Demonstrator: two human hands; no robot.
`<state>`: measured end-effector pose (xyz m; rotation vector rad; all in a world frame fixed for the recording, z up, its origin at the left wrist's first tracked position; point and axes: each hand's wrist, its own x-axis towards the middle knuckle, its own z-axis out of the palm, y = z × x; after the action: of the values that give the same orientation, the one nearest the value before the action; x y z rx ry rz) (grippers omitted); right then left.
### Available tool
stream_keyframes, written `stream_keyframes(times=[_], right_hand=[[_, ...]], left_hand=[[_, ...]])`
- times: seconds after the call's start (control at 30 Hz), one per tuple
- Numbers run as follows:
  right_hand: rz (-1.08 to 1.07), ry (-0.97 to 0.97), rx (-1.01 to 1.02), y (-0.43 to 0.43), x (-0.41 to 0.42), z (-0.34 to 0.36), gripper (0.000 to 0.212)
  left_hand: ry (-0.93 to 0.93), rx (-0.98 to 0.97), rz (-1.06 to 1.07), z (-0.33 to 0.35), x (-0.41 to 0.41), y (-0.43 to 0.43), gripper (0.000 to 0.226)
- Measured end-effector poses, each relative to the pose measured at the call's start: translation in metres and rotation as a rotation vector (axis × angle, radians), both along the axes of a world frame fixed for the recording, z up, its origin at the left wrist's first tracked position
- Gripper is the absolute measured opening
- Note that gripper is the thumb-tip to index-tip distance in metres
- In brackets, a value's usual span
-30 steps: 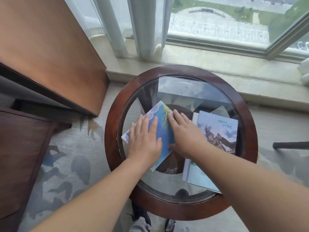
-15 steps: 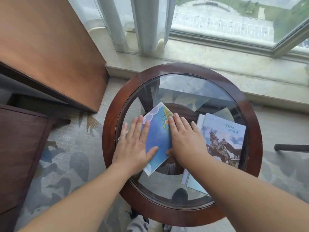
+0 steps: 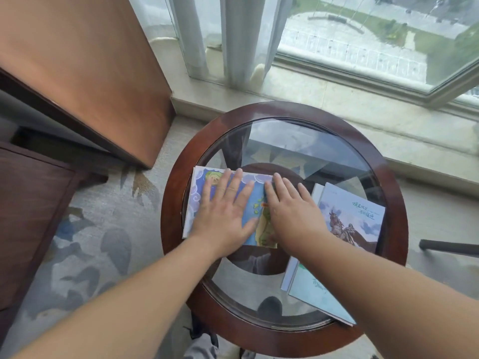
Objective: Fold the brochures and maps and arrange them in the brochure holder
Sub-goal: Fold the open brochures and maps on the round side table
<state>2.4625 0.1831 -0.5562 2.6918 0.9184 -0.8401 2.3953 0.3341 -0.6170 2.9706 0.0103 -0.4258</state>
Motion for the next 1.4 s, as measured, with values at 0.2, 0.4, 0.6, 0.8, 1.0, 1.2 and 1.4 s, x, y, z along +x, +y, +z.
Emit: stream_keyframes(times=[0.2, 0.4, 0.6, 0.8, 1.0, 1.2, 1.4], right_hand=[[-0.026, -0.017, -0.082, -0.005, -0.002, -0.005, 0.109], [-0.014, -0.036, -0.075, -0.008, -0.001, -0.007, 0.113], [-0.003, -0.009, -0.072, -0.012, -0.001, -0.011, 0.131], [-0.002, -0.04, -0.072, -0.013, -0.003, -0.013, 0.134], [-0.031, 0.019, -0.049, -0.009, -0.002, -0.001, 0.13], [-0.163, -0.049, 0.244, -0.013, -0.028, 0.047, 0.098], [-0.421, -0.047, 0.323, -0.044, -0.073, 0.127, 0.069]], left_hand=[[-0.028, 0.073, 0.04, -0.008, -0.017, 0.014, 0.085], [0.008, 0.08, 0.126, -0.003, -0.039, 0.044, 0.094], [0.051, 0.141, 0.134, -0.002, -0.038, 0.043, 0.097], [-0.003, 0.047, 0.136, -0.005, -0.018, -0.011, 0.097], [0.12, 0.051, 0.169, 0.005, -0.011, -0.015, 0.093], [0.04, -0.183, 0.091, 0.073, -0.011, -0.019, 0.067], [0.103, -0.209, -0.006, 0.156, -0.036, -0.027, 0.057]])
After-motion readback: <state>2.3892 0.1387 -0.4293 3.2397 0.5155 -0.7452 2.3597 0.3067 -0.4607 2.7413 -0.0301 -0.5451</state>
